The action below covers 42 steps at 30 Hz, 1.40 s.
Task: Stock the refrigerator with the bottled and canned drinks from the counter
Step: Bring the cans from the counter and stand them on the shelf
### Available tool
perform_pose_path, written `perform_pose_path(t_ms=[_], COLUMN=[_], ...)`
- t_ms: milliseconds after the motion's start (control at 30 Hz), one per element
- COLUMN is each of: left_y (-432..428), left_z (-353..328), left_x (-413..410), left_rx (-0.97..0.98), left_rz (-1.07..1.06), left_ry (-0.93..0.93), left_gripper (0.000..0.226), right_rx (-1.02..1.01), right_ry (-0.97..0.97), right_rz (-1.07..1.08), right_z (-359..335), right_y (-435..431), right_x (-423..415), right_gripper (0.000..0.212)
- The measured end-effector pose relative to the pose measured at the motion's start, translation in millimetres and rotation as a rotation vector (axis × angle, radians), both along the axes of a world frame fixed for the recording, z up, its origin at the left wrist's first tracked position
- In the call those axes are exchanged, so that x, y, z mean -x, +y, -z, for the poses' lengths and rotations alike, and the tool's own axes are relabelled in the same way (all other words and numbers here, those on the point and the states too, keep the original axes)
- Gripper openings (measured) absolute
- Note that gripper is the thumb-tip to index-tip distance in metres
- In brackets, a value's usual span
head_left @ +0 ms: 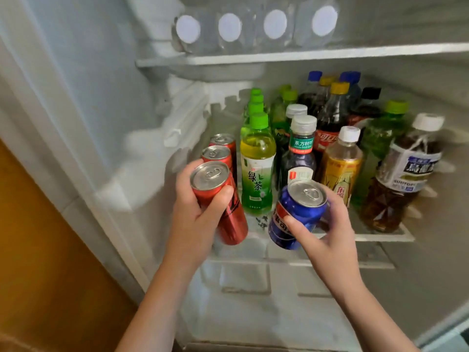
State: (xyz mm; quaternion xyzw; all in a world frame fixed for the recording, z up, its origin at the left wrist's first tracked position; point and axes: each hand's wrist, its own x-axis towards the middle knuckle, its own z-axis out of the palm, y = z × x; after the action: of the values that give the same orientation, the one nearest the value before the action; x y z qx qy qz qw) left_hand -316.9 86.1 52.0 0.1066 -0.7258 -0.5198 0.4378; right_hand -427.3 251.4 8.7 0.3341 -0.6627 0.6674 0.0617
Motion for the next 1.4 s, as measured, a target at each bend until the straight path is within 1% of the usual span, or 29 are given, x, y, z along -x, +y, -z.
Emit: perform_pose_path(t_ms=[133, 233, 333, 433, 567, 667, 800, 867, 1000, 1067, 1200, 1267, 1333, 1400], left_y=[-13, -17, -18, -20, -24, -25, -27, -30, -32, -30, -30, -38, -48, -60], left_z=[1, 5, 10, 11, 9, 8, 11, 10, 8, 5, -24, -45, -64, -81], left_x=[15, 22, 26, 26, 28, 32, 34, 34, 32, 31, 38, 49, 68, 92], left_rx=[0.015, 0.095, 0.186, 0.233, 0.362, 0.369, 0.422, 0.442, 0.433, 0.442, 0.419, 0.422, 0.441, 0.494], left_rz=[-0.111, -0.180, -0.245, -0.312, -0.409, -0.392, -0.370, -0.362, -0.325, -0.316, -0.375, -0.355, -0.309, -0.284], left_ry=[-0.065, -0.168, -0.272, -0.311, -0.330, -0.346, -0.309, -0.286, -0.301, -0.303, -0.257, -0.244, -0.340, -0.520], left_gripper=[0.051, 0.049, 0.057, 0.061, 0.066, 0.066, 0.050, 0.045, 0.046, 0.047, 0.044, 0.040, 0.037, 0.040], right_rx=[-0.048, -0.098, -0.144, -0.165, -0.188, -0.218, -0.267, -0.283, -0.324, -0.330, -0.329, -0.333, -0.338, -0.343], right_ry=[0.008, 0.011, 0.016, 0.017, 0.030, 0.028, 0.016, 0.007, -0.011, -0.022, -0.040, -0.040, -0.044, -0.041], right_rz=[-0.033, -0.059, -0.077, -0.074, -0.062, -0.070, -0.083, -0.091, -0.114, -0.126, -0.138, -0.140, -0.141, -0.129], right_z=[1, 6, 12, 14, 15, 15, 16, 17, 19, 19, 16, 15, 16, 17], right_y=[-12, -19, -26, -30, -31, -32, -32, -31, -31, -32, -32, -32, -31, -30], right_x=[16, 26, 32, 33, 33, 34, 37, 38, 41, 43, 45, 44, 43, 42], right_gripper=[0.059, 0.062, 0.065, 0.065, 0.069, 0.067, 0.068, 0.069, 0.075, 0.075, 0.069, 0.069, 0.069, 0.071])
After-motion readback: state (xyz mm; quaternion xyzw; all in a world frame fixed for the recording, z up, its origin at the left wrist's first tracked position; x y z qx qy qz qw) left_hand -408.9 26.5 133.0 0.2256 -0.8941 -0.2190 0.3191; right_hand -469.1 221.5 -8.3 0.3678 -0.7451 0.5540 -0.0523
